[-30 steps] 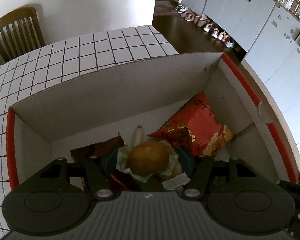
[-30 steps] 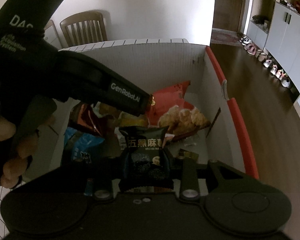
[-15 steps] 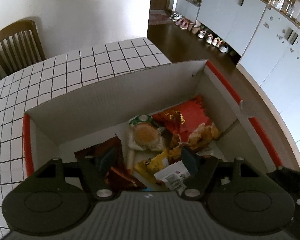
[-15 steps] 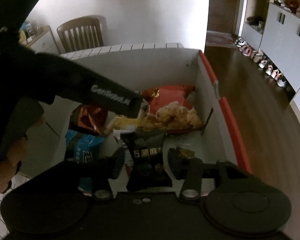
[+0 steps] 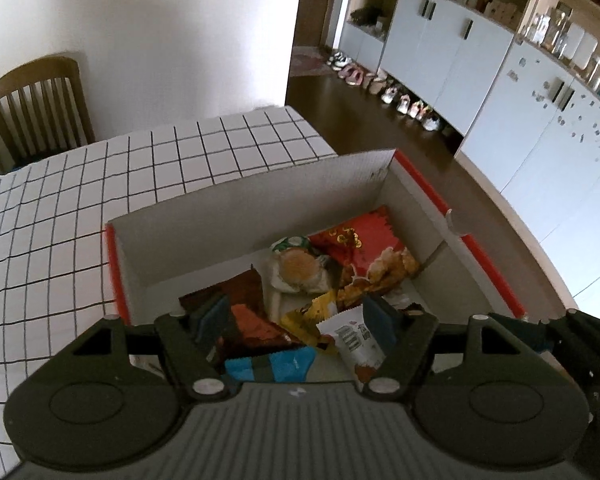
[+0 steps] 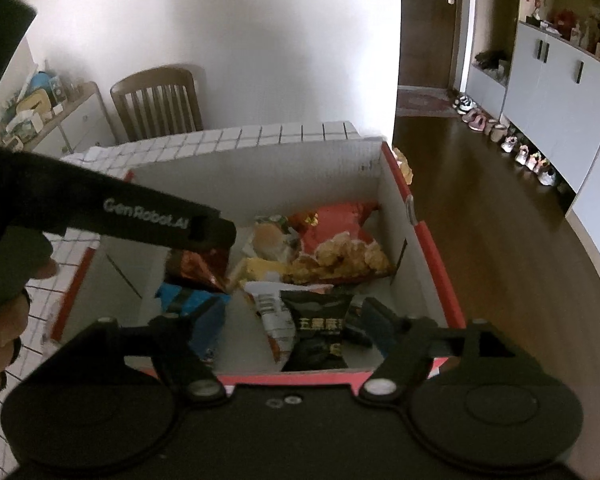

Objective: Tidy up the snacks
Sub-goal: 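Open both tools to drop the snacks into the box, then withdraw both open tools from the box toward the table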

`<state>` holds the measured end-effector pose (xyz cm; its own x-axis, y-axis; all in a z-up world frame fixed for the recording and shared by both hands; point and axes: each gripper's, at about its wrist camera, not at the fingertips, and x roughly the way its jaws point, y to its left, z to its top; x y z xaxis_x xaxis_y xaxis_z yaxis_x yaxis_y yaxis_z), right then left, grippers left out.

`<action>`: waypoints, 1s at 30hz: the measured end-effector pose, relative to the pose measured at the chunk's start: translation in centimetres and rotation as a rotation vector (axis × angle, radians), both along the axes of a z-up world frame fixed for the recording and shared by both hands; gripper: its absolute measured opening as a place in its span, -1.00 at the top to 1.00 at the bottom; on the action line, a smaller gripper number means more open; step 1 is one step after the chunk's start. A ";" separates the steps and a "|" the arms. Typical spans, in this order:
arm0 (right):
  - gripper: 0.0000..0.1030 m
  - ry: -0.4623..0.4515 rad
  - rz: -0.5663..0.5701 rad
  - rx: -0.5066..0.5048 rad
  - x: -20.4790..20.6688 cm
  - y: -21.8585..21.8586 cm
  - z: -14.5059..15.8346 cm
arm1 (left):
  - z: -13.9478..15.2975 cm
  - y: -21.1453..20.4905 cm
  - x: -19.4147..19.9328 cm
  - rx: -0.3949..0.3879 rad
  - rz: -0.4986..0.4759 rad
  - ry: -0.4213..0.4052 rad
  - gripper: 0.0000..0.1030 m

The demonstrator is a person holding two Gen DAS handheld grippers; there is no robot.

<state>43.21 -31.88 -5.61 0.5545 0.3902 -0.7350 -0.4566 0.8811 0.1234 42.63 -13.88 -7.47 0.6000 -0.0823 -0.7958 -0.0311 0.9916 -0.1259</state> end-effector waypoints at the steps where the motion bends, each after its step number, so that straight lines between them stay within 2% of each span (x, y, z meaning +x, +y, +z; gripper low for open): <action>1: -0.53 -0.006 -0.001 0.003 -0.3 0.0 0.3 | 0.3 0.2 -0.5 -0.002 -0.001 -0.007 -0.42; 18: -0.75 -0.102 0.014 0.042 -6.7 2.8 4.4 | 4.1 4.6 -8.5 -0.053 -0.036 -0.101 -0.43; 20: -0.84 -0.116 0.021 0.043 -7.8 3.3 4.8 | 4.4 5.2 -9.6 -0.055 -0.035 -0.109 -0.43; 24: -0.85 -0.136 0.030 0.051 -9.6 4.2 5.5 | 5.2 6.6 -12.0 -0.051 -0.028 -0.140 -0.54; 30: -0.87 -0.159 0.034 0.083 -12.3 5.4 6.6 | 6.3 9.2 -15.6 -0.035 -0.021 -0.173 -0.56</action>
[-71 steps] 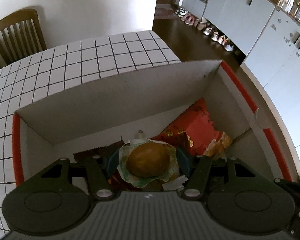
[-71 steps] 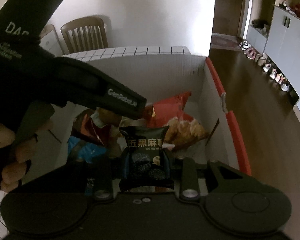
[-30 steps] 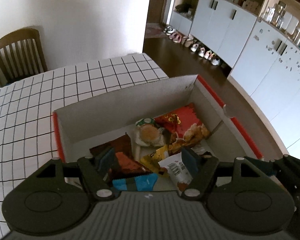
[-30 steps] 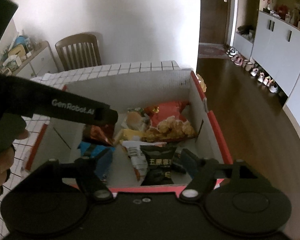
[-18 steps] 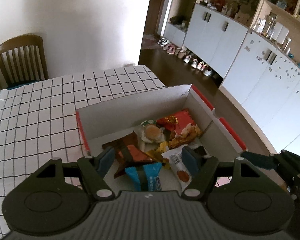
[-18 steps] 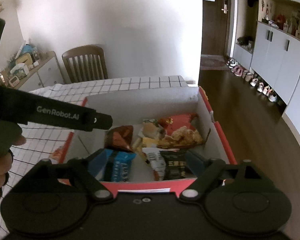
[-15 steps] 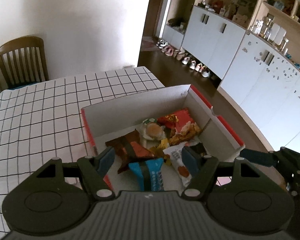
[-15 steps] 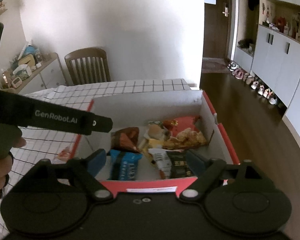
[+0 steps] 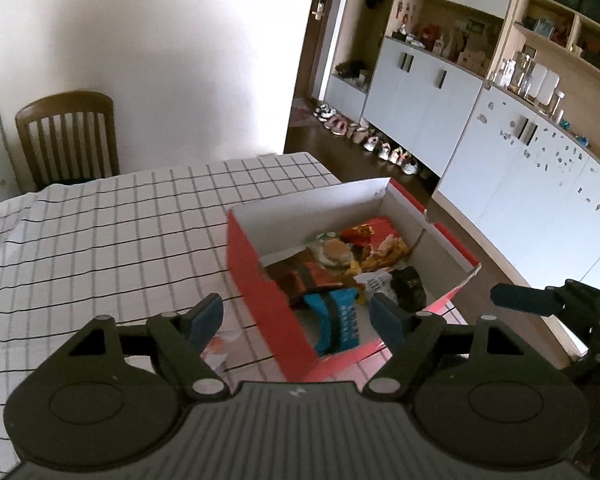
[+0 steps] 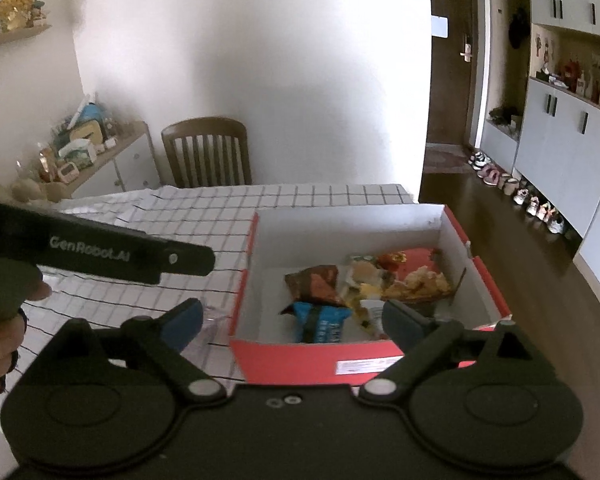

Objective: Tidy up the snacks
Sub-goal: 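Withdraw both open tools from the box toward the table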

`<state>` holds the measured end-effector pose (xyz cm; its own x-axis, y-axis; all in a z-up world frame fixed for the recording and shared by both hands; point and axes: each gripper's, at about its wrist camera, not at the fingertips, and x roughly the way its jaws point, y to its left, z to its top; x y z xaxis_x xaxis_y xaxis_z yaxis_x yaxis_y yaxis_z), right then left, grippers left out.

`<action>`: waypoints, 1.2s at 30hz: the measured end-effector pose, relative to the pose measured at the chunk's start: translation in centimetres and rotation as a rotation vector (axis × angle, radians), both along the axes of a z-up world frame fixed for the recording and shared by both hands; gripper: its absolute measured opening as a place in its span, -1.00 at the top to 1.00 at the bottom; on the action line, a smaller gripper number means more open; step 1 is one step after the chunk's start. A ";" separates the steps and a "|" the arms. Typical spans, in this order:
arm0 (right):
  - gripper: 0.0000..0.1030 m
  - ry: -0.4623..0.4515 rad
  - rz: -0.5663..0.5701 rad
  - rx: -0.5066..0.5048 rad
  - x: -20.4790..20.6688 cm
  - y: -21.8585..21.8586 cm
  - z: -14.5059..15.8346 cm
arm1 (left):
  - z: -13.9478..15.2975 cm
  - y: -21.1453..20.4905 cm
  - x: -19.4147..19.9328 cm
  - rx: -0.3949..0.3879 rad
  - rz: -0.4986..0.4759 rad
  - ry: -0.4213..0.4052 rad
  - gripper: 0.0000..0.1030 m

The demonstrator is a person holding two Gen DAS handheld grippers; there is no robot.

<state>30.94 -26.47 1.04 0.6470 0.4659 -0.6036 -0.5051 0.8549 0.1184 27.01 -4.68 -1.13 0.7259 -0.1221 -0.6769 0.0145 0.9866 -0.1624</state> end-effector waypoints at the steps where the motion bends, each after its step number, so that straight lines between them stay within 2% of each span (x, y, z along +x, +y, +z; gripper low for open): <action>1: -0.87 -0.002 0.002 0.006 -0.5 0.2 0.2 | 0.1 0.5 -0.5 0.003 0.009 -0.002 -0.56; 13: -0.91 -0.005 0.037 0.055 -4.7 3.5 0.9 | 0.7 7.9 -6.9 -0.032 0.072 -0.021 -0.66; 17: -0.91 0.012 0.053 0.055 -5.7 5.2 0.4 | 0.0 10.1 -8.7 -0.042 0.111 -0.025 -1.00; 28: -0.91 0.054 0.080 0.041 -7.8 8.9 -1.2 | -1.6 15.4 -13.4 -0.016 0.205 -0.038 -1.00; 36: -0.91 0.076 0.079 0.015 -8.0 11.0 -2.4 | -4.8 17.7 -15.8 0.011 0.270 0.017 -1.00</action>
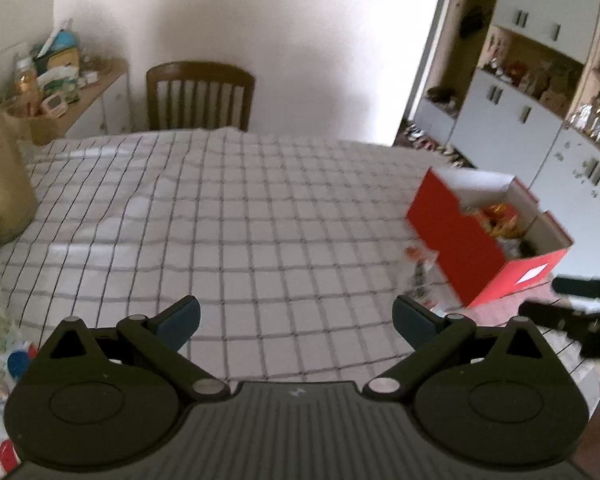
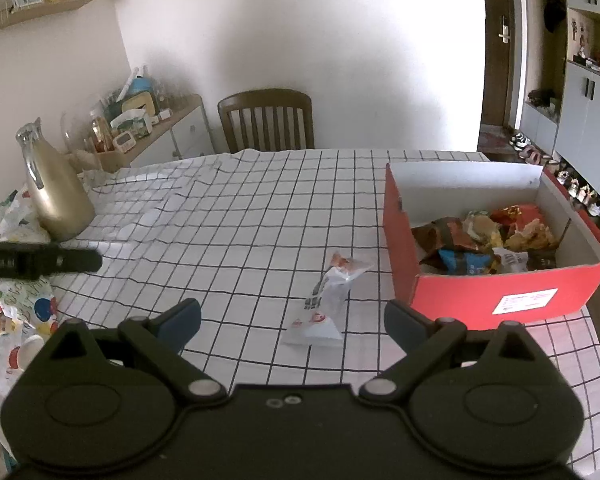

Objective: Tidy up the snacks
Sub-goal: 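Withdraw both open tools from the box toward the table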

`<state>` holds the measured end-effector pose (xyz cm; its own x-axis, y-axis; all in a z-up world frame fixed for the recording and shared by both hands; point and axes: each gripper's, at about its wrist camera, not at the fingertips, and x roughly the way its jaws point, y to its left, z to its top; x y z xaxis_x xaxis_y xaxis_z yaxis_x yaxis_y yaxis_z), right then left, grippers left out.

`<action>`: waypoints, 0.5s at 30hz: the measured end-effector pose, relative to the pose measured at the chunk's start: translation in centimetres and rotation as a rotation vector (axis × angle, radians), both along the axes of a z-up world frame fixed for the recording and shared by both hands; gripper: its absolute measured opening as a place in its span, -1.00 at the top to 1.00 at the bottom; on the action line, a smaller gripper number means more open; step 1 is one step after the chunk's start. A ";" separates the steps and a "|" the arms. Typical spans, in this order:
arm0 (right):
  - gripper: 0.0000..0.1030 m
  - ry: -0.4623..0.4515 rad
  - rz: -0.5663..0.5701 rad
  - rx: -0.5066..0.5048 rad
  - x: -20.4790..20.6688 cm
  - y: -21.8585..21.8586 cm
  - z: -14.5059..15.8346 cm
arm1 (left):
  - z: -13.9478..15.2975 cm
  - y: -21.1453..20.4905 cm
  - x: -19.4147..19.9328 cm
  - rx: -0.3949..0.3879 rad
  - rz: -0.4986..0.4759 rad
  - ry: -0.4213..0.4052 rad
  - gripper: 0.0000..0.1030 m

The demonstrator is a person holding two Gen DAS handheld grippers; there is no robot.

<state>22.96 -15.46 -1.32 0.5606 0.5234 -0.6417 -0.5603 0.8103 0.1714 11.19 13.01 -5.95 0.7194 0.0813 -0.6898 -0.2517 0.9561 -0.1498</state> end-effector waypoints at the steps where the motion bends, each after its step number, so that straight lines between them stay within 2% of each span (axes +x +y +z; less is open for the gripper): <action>1: -0.91 0.000 -0.002 -0.006 0.1 0.3 -0.2 | -0.5 0.1 -0.2 -0.004 0.006 0.010 -1.00; 8: -0.87 0.032 -0.031 -0.037 2.0 1.5 -1.9 | -4.8 0.7 -0.7 -0.003 0.067 0.103 -0.99; 15: -0.79 0.064 -0.056 -0.074 4.1 3.0 -4.0 | -8.2 1.2 -0.4 -0.041 0.129 0.178 -0.99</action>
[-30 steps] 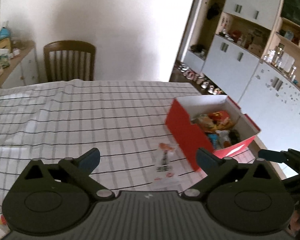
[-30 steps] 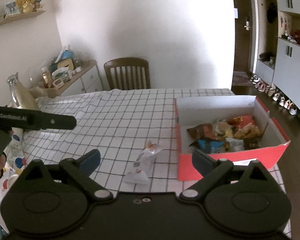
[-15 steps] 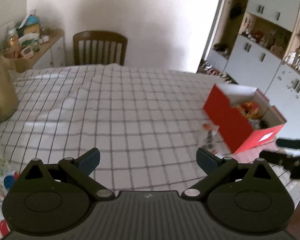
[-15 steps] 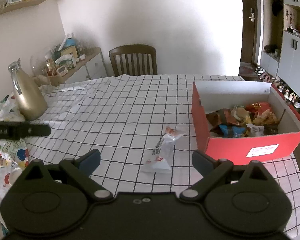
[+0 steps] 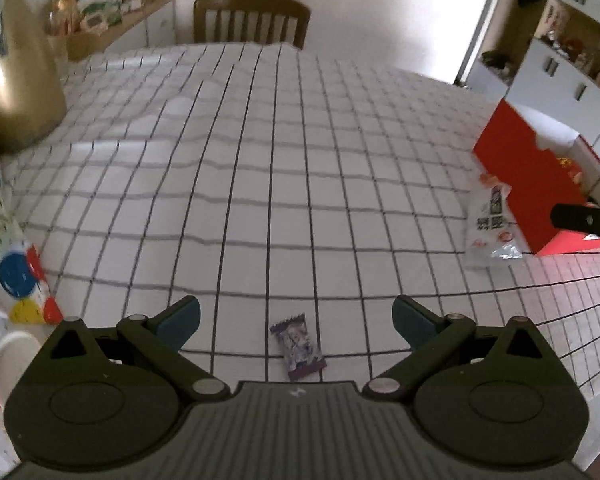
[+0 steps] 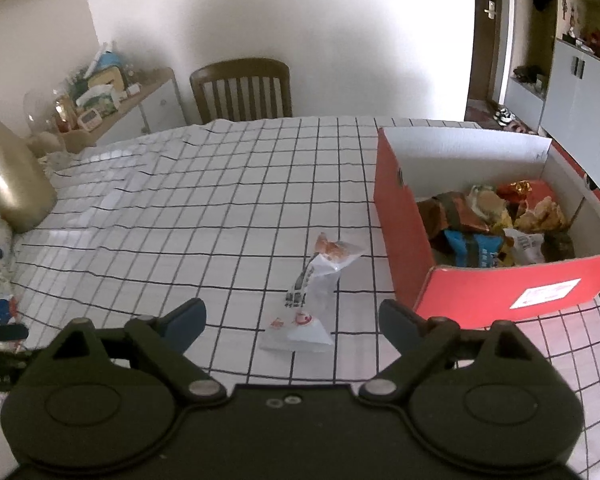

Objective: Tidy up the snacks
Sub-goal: 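Withdraw both open tools from the box toward the table, then grasp the purple candy with the left tool while the right tool grasps the white wrapped snack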

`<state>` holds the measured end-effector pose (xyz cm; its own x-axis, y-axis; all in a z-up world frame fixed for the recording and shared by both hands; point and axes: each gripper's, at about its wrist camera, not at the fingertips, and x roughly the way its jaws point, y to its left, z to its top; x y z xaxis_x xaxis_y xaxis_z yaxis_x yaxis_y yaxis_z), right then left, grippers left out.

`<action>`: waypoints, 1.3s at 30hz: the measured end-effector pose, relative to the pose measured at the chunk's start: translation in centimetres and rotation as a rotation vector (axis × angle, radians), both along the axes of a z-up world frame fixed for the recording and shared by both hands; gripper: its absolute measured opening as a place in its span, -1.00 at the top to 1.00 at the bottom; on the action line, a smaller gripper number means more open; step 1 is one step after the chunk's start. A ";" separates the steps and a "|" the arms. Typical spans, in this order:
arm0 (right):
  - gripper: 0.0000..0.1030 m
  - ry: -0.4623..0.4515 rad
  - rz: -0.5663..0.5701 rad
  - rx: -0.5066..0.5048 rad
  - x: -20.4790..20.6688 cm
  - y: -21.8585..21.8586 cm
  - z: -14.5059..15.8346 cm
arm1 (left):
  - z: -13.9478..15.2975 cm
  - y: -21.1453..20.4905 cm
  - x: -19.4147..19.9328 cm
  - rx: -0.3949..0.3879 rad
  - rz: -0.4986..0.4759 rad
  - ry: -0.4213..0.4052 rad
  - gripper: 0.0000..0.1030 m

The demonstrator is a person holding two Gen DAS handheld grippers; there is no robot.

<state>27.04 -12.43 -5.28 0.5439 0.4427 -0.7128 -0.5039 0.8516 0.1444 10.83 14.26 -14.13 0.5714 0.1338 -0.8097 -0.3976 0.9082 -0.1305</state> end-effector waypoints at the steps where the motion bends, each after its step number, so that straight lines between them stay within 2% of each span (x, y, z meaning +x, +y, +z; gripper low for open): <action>1: -0.76 0.003 -0.001 -0.006 0.3 0.3 -0.3 | -0.4 0.1 0.1 -0.010 0.011 0.010 -0.99; 8: -0.61 0.042 -0.020 -0.049 2.7 2.2 -2.2 | -2.5 0.5 0.5 -0.039 0.077 0.056 -0.99; 15: -0.45 0.091 -0.040 -0.083 5.0 3.8 -4.0 | -3.6 0.3 0.5 -0.078 0.094 0.079 -0.95; 19: -0.33 0.103 -0.051 -0.107 5.9 4.5 -4.7 | -3.9 0.0 0.9 -0.090 0.099 0.085 -0.75; 21: -0.26 0.101 -0.048 -0.118 6.2 4.8 -4.9 | -4.0 -0.2 1.2 -0.091 0.109 0.095 -0.48; 22: -0.21 0.101 -0.047 -0.120 6.4 5.0 -5.0 | -4.1 -0.2 1.4 -0.094 0.114 0.103 -0.42; 26: -0.08 0.097 -0.057 -0.134 6.9 5.5 -5.3 | -4.0 -0.5 1.7 -0.077 0.126 0.101 -0.35; 28: 0.00 0.097 -0.060 -0.138 7.2 5.6 -5.5 | -4.0 -0.5 1.7 -0.071 0.129 0.099 -0.25; 30: 0.05 0.093 -0.063 -0.145 7.3 5.7 -5.6 | -3.9 -0.7 1.8 -0.061 0.128 0.098 0.05; 33: 0.13 0.097 -0.067 -0.147 7.7 5.7 -5.8 | -3.9 -1.0 1.8 -0.047 0.129 0.101 0.27; 37: 0.30 0.096 -0.075 -0.157 8.1 5.7 -6.1 | -3.8 -1.5 1.7 -0.045 0.136 0.094 0.52; 39: 0.34 0.099 -0.076 -0.151 8.1 5.6 -6.2 | -3.9 -1.7 1.5 -0.046 0.141 0.082 0.55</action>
